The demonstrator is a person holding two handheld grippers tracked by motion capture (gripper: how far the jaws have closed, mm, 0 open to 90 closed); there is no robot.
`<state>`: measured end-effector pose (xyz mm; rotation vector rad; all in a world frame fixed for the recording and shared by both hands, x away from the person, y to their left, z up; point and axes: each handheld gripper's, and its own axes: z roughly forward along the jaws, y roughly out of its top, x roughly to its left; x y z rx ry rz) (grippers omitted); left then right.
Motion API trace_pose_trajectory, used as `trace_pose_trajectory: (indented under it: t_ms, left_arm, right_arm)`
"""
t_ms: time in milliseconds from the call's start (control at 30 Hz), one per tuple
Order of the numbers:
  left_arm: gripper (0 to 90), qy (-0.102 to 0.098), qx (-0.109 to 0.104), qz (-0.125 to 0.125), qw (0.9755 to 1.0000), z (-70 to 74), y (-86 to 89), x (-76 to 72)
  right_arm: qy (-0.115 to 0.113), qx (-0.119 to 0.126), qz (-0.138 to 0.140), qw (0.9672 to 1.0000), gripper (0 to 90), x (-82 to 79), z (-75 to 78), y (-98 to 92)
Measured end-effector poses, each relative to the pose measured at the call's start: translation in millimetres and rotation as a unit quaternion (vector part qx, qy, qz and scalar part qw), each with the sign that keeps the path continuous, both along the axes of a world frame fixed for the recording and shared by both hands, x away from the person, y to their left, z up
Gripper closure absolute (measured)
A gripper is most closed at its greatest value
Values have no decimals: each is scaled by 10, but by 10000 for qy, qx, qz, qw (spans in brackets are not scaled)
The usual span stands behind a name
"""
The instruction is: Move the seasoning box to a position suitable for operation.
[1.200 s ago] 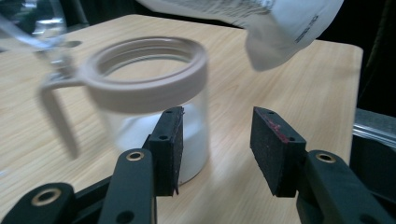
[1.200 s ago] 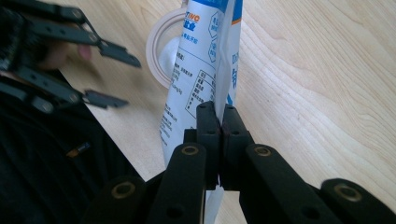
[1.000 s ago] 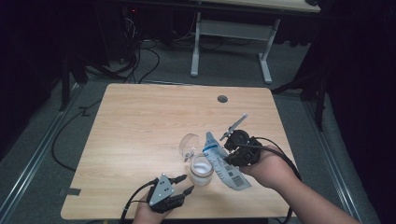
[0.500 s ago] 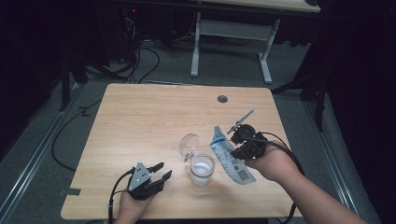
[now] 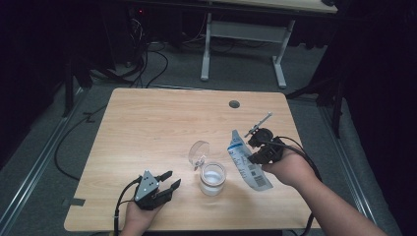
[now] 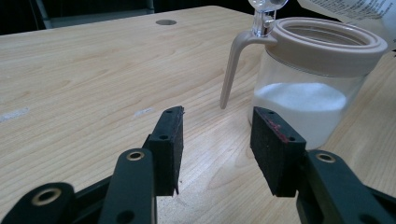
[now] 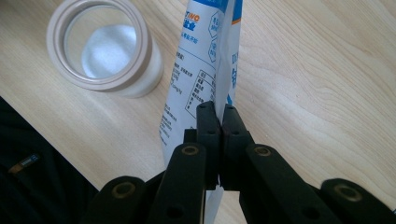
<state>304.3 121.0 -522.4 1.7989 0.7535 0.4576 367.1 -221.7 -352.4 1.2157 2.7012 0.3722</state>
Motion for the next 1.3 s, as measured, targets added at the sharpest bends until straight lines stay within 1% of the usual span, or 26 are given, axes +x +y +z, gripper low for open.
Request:
trace_pose_trajectory:
  t_ms: [167,200,233,267,533,633,667,700,733,833,1000,1033,1067,1100,1200,1233,1300]
  left_arm:
    - [547,0,-14,-19,10000,-5,-12,0]
    - [547,-8,-8,-24,10000,-2,-12,-4]
    - [547,-10,-16,-23,10000,0,-11,-5]
    - [547,-10,-16,-23,10000,0,-11,-5]
    - [546,-7,-46,-33,10000,6,-5,-7]
    - [546,-1,-58,-38,10000,7,-6,-8]
    - [546,-1,-58,-38,10000,7,-6,-8]
    - [545,9,-52,-41,10000,6,-7,-7]
    - [545,9,-52,-41,10000,6,-7,-7]
    - [544,10,-47,-41,10000,6,-7,-8]
    - [544,9,-43,-32,10000,6,-3,-7]
    - [544,15,-42,-32,10000,5,-2,-6]
    - [544,15,-42,-32,10000,5,-2,-6]
    - [544,16,-38,-34,10000,4,-2,-6]
    - [543,21,-41,-34,10000,3,-2,-6]
    - [543,24,-38,-33,10000,1,-1,-5]
    - [542,28,-32,-34,10000,0,-2,-2]
  right_arm:
    - [26,8,-96,9999,892,38,-32,-50]
    - [85,-7,-270,9996,892,43,-44,-60]
    - [27,-9,-141,9999,892,69,-57,-82]
    - [27,-9,-141,9999,892,69,-57,-82]
    - [34,-119,-348,9993,892,171,-107,-191]
    - [35,-192,-503,9985,892,237,-137,-266]
    - [35,-192,-503,9985,892,237,-137,-266]
    - [41,-211,-693,9974,893,282,-161,-318]
    - [41,-211,-693,9974,893,282,-161,-318]
    - [20,-250,-758,9968,892,351,-219,-384]
    - [25,-316,-813,9962,893,396,-293,-408]
    - [23,-333,-912,9953,892,411,-331,-410]
    - [23,-333,-912,9953,892,411,-331,-410]
    - [15,-311,-881,9956,892,421,-375,-398]
    - [35,-325,-944,9950,892,418,-407,-374]
    - [-42,-318,-910,9953,895,435,-425,-369]
    - [-78,-315,-926,9952,894,448,-433,-358]
